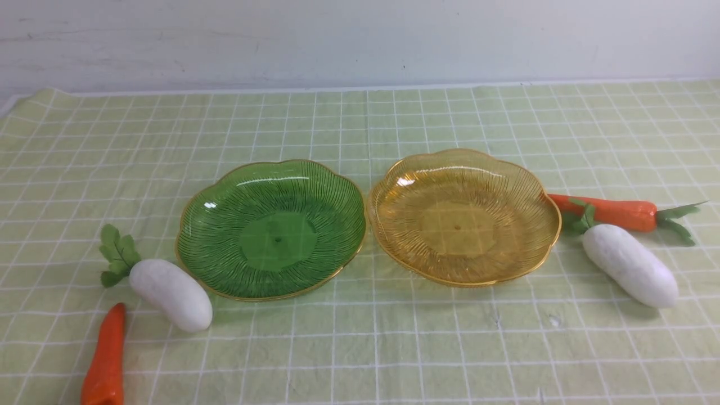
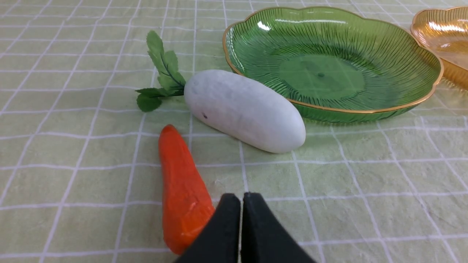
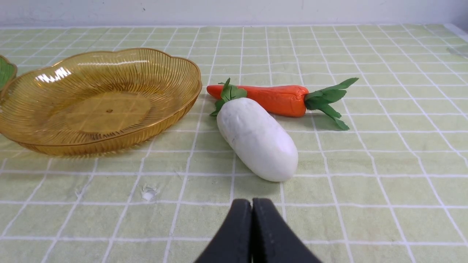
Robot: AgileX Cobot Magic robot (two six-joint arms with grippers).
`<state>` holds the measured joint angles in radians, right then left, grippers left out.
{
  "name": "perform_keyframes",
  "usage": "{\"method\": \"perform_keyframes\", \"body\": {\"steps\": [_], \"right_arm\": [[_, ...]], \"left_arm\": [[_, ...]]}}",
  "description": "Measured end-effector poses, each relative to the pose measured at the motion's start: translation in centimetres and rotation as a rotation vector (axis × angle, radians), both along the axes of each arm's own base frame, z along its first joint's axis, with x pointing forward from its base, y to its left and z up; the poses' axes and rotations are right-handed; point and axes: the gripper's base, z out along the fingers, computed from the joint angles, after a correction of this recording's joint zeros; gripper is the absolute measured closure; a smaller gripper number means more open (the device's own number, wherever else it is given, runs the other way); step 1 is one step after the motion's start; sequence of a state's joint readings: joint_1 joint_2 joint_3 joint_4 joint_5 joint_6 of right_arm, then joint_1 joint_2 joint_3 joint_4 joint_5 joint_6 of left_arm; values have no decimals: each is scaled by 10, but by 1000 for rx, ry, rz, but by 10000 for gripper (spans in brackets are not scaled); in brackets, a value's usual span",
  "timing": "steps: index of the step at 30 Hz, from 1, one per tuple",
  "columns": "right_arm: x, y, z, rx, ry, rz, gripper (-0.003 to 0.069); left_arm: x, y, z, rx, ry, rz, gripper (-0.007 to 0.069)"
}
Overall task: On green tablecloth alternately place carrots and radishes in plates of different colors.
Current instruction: 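Place the white radish on the plate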
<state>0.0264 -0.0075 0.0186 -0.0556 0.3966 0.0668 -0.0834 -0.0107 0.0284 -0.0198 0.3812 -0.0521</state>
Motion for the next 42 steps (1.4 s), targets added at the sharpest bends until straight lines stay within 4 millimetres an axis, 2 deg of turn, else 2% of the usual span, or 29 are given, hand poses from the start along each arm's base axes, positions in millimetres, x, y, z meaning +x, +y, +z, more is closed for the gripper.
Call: {"method": "perform_keyframes", "body": {"steps": [13, 15, 17, 18, 21, 25, 29, 35, 39, 40, 41, 42], "right_arm": [[0, 0, 0, 0, 0, 0, 673], [0, 1, 0, 45, -2, -2, 673], [0, 3, 0, 196, 1, -8, 673], [0, 4, 0, 206, 1, -7, 673], [0, 9, 0, 518, 15, -18, 673], [0, 13, 1, 752, 32, -20, 673], [0, 15, 1, 850, 39, -18, 673], [0, 15, 2, 866, 39, -17, 673], [-1, 16, 7, 814, 25, 2, 673], [-3, 15, 26, 729, -35, 35, 673], [-4, 15, 31, 713, -51, 42, 673], [-6, 14, 48, 640, -103, 63, 673]], "left_arm": [[0, 0, 1, -22, -4, 3, 632], [1, -3, 5, -177, -42, 17, 632], [2, -6, 13, -447, -87, 46, 632], [3, -6, 14, -498, -91, 51, 632], [3, -7, 20, -799, -113, 81, 632], [3, -8, 23, -914, -123, 90, 632], [3, -8, 24, -959, -120, 93, 632], [4, -3, 31, -1041, -209, 121, 632], [3, -2, 42, -984, -259, 101, 632], [1, -2, 54, -913, -302, 74, 632], [0, -2, 58, -913, -314, 69, 632], [-3, -2, 69, -863, -338, 45, 632]]}}
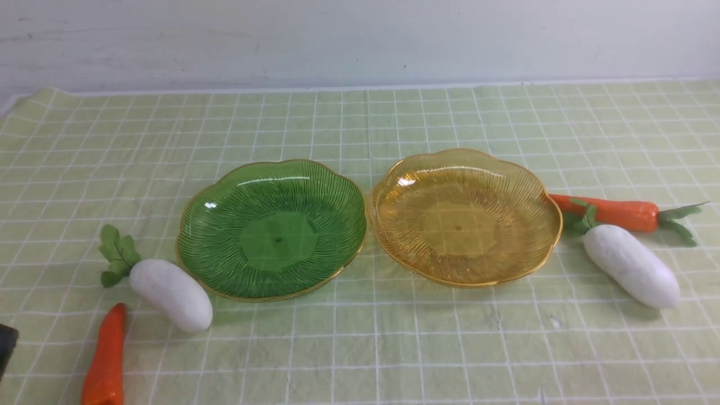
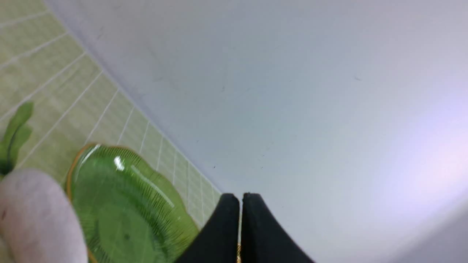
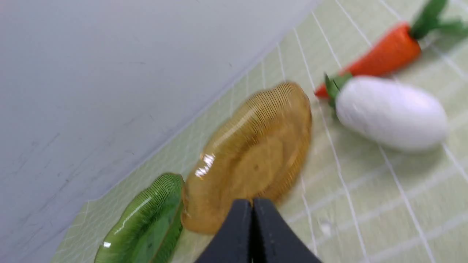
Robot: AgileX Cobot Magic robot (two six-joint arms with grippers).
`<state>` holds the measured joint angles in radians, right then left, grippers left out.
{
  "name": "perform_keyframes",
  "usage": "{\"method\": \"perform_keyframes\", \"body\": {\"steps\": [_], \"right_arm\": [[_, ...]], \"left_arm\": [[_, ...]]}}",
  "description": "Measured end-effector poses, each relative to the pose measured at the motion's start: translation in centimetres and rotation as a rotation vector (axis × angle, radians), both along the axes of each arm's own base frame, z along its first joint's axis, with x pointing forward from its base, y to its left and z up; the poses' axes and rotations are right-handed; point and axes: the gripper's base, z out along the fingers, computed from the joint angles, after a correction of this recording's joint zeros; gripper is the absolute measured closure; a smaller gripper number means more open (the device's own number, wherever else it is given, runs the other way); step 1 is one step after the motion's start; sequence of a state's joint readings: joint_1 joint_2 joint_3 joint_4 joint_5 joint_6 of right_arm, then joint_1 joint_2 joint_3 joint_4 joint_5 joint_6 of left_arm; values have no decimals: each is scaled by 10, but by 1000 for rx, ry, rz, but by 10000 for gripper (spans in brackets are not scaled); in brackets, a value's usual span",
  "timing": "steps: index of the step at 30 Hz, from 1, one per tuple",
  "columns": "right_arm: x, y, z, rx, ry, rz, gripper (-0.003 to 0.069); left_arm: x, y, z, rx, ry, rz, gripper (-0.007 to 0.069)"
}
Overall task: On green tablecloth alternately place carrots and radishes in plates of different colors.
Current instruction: 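Place the white radish on the plate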
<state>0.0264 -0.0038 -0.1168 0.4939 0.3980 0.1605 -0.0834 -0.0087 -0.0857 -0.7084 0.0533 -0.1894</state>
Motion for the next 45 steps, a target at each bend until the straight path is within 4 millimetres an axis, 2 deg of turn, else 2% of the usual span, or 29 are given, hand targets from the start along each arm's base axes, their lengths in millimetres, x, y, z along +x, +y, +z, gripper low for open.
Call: {"method": "perform_keyframes", "body": {"steps": [2, 3, 4, 7, 8, 11, 13, 16, 20, 21, 22, 26, 27, 28, 31, 37, 41, 45], "right_arm": [[-1, 0, 16, -77, -25, -1, 673], [0, -1, 27, -162, 0, 2, 673], [2, -1, 28, -175, 16, 4, 673], [20, -2, 38, -343, 266, 44, 673], [23, -3, 39, -350, 290, 47, 673], [51, -7, 39, -438, 574, 71, 673], [62, -8, 42, -452, 632, 73, 673], [95, -9, 44, -477, 748, 84, 666], [133, -8, 46, -512, 823, 120, 657], [136, -8, 47, -517, 820, 122, 656], [152, -8, 47, -542, 843, 139, 643], [173, -9, 44, -583, 868, 156, 613], [186, -9, 42, -601, 881, 167, 590], [187, -9, 42, -604, 882, 169, 584], [211, -9, 33, -628, 898, 186, 502], [242, -9, 3, -663, 926, 204, 234], [257, -11, -16, -717, 913, 211, 106], [271, -12, -38, -798, 896, 233, 46]], "left_arm": [[-1, -2, 14, 54, -9, -15, 632], [2, -7, 26, 113, 41, -57, 632], [2, -7, 25, 122, 47, -63, 632], [21, -19, 36, 243, 257, -196, 632], [24, -21, 36, 259, 288, -216, 632], [52, -34, 32, 405, 586, -420, 632], [61, -37, 32, 439, 661, -480, 632], [86, -43, 25, 484, 832, -603, 631], [110, -45, 15, 522, 915, -658, 624], [111, -45, 15, 526, 917, -660, 622], [120, -45, 9, 546, 937, -674, 606], [127, -45, 1, 563, 957, -684, 574], [130, -45, -1, 568, 961, -682, 548], [130, -45, -1, 568, 961, -681, 542], [131, -45, -2, 569, 963, -681, 489], [131, -45, -2, 569, 963, -681, 396], [131, -45, -2, 569, 963, -681, 368], [131, -45, -2, 569, 963, -681, 366]]}}
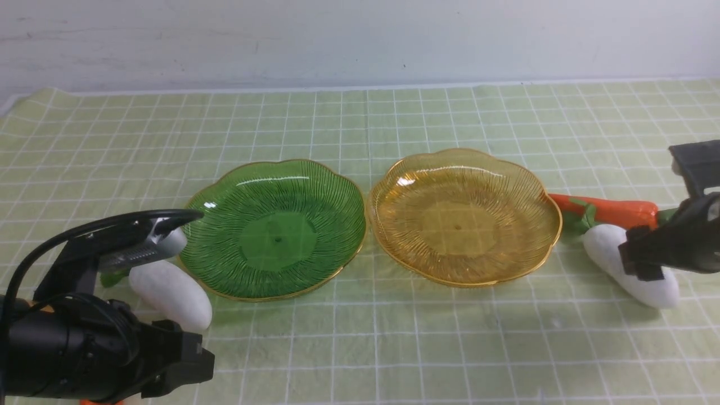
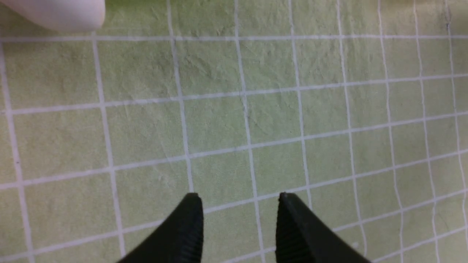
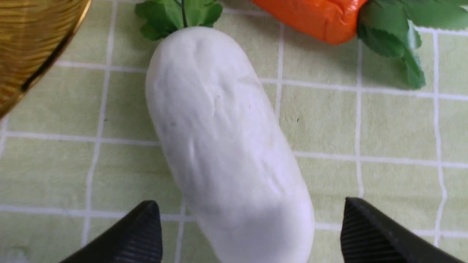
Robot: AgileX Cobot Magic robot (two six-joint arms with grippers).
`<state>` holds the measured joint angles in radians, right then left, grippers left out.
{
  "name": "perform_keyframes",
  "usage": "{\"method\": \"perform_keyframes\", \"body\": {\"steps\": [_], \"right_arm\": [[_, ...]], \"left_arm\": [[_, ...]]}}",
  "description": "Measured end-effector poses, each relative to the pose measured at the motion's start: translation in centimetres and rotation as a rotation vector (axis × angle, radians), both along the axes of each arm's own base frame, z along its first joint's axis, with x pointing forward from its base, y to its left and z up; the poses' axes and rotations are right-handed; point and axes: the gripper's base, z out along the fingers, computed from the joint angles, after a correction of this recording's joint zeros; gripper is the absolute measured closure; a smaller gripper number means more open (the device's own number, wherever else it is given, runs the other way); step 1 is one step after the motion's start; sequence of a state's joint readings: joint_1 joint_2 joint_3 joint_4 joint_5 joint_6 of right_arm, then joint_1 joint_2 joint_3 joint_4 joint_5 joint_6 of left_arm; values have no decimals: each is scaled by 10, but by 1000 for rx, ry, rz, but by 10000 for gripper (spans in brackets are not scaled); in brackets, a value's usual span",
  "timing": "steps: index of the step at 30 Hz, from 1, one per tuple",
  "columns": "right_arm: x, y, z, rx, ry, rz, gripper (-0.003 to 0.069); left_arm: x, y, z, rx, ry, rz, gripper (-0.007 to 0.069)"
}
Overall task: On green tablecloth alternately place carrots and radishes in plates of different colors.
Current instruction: 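Place the white radish on the plate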
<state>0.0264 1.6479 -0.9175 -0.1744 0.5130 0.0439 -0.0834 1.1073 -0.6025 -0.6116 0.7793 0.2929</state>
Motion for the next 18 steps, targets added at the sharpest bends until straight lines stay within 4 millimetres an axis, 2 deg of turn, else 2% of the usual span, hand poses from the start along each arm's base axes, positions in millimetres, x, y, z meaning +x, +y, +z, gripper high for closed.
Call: {"method": "perform_keyframes", "body": {"steps": [6, 11, 14, 18], "right_arm": [[11, 1, -29, -14, 28, 30, 53], [12, 0, -44, -18, 77, 32, 115], [13, 0, -42, -21, 84, 29, 162], [18, -2, -32, -36, 129, 11, 164]], "left_arm": [[0, 0, 0, 0, 0, 0, 366], [0, 0, 0, 0, 0, 0, 366], [0, 0, 0, 0, 0, 0, 366], [0, 0, 0, 0, 0, 0, 366]]}}
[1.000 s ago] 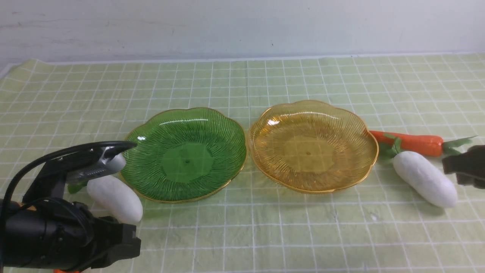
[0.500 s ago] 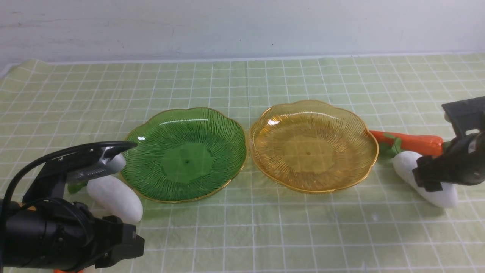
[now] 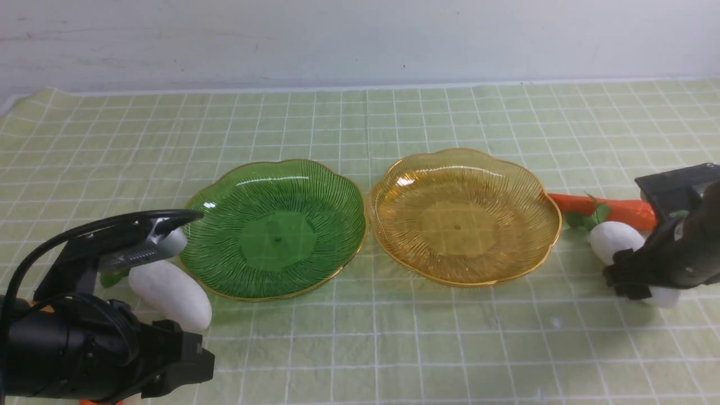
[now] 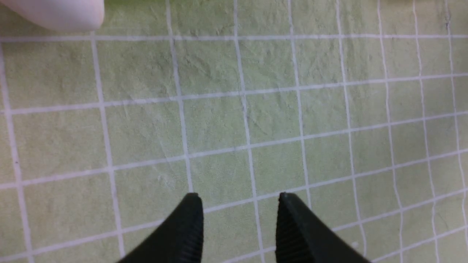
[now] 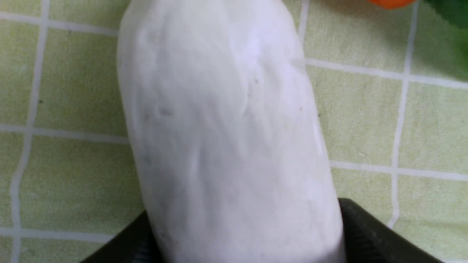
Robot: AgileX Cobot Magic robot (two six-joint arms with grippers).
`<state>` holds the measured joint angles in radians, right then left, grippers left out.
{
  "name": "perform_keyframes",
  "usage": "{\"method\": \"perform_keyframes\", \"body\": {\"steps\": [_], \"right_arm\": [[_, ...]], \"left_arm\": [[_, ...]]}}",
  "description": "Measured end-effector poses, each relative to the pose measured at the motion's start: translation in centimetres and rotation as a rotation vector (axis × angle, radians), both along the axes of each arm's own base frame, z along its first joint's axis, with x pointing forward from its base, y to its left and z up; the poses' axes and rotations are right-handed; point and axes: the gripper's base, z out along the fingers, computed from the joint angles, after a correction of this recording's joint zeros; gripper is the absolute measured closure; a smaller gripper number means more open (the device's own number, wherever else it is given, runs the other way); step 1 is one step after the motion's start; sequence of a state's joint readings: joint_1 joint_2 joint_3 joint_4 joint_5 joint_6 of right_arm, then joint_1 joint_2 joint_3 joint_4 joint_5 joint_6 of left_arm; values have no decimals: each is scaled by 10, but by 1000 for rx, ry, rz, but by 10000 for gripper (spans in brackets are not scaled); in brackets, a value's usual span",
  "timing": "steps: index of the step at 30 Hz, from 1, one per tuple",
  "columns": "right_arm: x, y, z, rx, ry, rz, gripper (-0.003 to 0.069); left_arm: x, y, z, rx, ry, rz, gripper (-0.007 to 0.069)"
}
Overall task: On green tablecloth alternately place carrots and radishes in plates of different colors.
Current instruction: 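Place the white radish on the plate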
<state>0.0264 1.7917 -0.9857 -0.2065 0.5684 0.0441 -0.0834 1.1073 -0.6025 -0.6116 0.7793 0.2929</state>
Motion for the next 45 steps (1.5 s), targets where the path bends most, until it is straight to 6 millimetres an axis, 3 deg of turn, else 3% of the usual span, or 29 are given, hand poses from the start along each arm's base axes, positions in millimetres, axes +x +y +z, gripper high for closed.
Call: {"method": "perform_keyframes", "body": {"steps": [4, 9, 14, 19, 24, 27, 35, 40, 43, 45], "right_arm": [[7, -2, 17, -12, 59, -34, 164], [16, 2, 53, 58, 141, -120, 164], [29, 23, 86, 290, 105, -110, 164], [37, 44, 97, 487, 26, -10, 164], [43, 67, 94, 563, -15, 66, 164], [48, 83, 82, 563, -10, 101, 164], [56, 95, 54, 538, 23, 139, 164], [60, 95, 42, 542, 37, 100, 82], [61, 95, 42, 532, 34, 96, 6], [63, 93, 45, 508, 25, 112, -4]], "left_arm": [[0, 0, 0, 2, 0, -6, 366], [0, 0, 0, 2, 0, -7, 366], [0, 0, 0, 2, 0, -7, 366], [0, 0, 0, 2, 0, -7, 366], [0, 0, 0, 2, 0, -7, 366], [0, 0, 0, 2, 0, -7, 366], [0, 0, 0, 2, 0, -7, 366], [0, 0, 0, 2, 0, -7, 366], [0, 0, 0, 2, 0, -7, 366], [0, 0, 0, 2, 0, -7, 366]]}}
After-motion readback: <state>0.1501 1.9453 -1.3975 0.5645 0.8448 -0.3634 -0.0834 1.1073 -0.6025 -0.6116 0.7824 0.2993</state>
